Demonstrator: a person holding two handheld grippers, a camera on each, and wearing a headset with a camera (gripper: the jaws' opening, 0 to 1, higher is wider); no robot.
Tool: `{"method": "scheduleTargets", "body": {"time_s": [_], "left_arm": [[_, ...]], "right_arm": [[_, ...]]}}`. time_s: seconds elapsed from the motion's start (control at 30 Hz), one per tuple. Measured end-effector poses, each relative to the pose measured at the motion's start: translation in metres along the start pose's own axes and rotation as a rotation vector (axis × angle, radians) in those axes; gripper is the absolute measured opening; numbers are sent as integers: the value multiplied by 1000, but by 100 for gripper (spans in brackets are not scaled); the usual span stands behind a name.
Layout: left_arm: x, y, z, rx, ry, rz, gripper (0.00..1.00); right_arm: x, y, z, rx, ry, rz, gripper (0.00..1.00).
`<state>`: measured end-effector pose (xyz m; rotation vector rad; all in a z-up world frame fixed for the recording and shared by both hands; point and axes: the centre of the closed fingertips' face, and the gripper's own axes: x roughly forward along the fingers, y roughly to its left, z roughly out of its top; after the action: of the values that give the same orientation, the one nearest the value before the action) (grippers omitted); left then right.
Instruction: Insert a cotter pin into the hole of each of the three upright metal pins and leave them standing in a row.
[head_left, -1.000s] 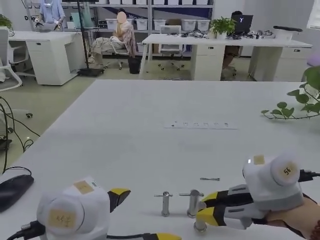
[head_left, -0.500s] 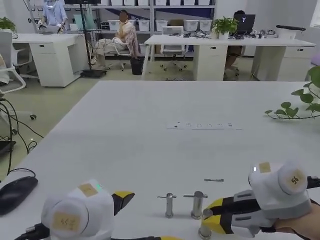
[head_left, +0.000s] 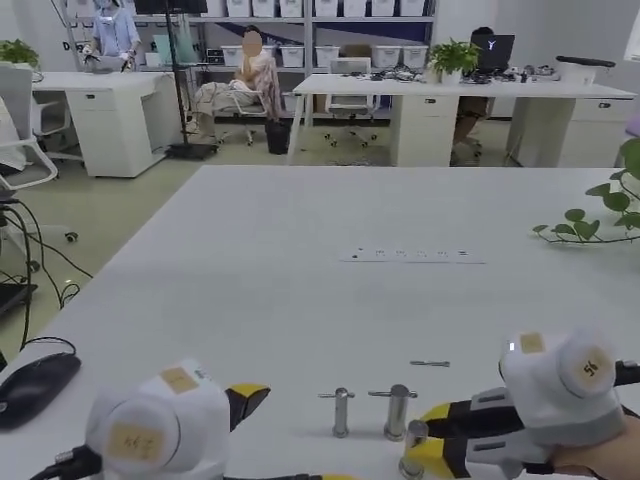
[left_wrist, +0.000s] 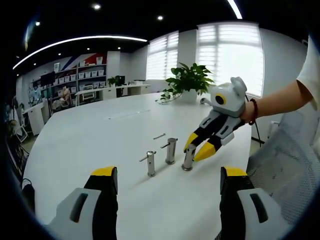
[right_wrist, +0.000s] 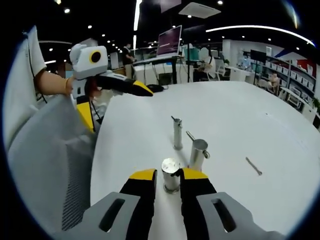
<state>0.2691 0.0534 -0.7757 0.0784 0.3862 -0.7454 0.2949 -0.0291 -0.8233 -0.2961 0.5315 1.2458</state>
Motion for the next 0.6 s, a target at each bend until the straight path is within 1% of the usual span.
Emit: {"method": "scheduleTargets", "body": {"time_s": [0.07, 0.17, 0.27, 0.3, 0.33, 0.37, 0.4, 0.47, 0.5, 0.53, 0.6], "left_arm": [[0, 0, 0, -2, -3, -1, 84], [1, -1, 0, 3, 1, -6, 84], [1, -2, 1, 3, -1, -11, 84], [1, -2, 1, 3, -2, -12, 84], [1, -2, 1, 3, -2, -12, 84], [2, -2, 1, 2, -3, -13, 85], [2, -3, 1, 1, -3, -13, 85], [2, -2, 1, 4, -4, -12, 86], [2, -2, 2, 4, -4, -12, 87], [2, -2, 2, 2, -5, -12, 87], [2, -2, 2, 1, -7, -13, 88]], "right_arm": [[-2, 0, 2, 6, -6, -7, 21], [-4, 3, 8, 29, -28, -6, 25], [-11, 6, 22, 65, -83, -5, 31], [-12, 7, 23, 70, -84, -4, 34], [-14, 7, 26, 91, -89, -5, 38], [-16, 6, 28, 120, -92, -5, 42], [-19, 6, 31, 131, -98, -4, 46], [-25, 6, 38, 129, -120, -5, 47], [-27, 6, 40, 136, -122, -6, 48], [-30, 3, 44, 154, -131, -14, 49], [-36, -2, 49, 168, -139, -23, 52]]}}
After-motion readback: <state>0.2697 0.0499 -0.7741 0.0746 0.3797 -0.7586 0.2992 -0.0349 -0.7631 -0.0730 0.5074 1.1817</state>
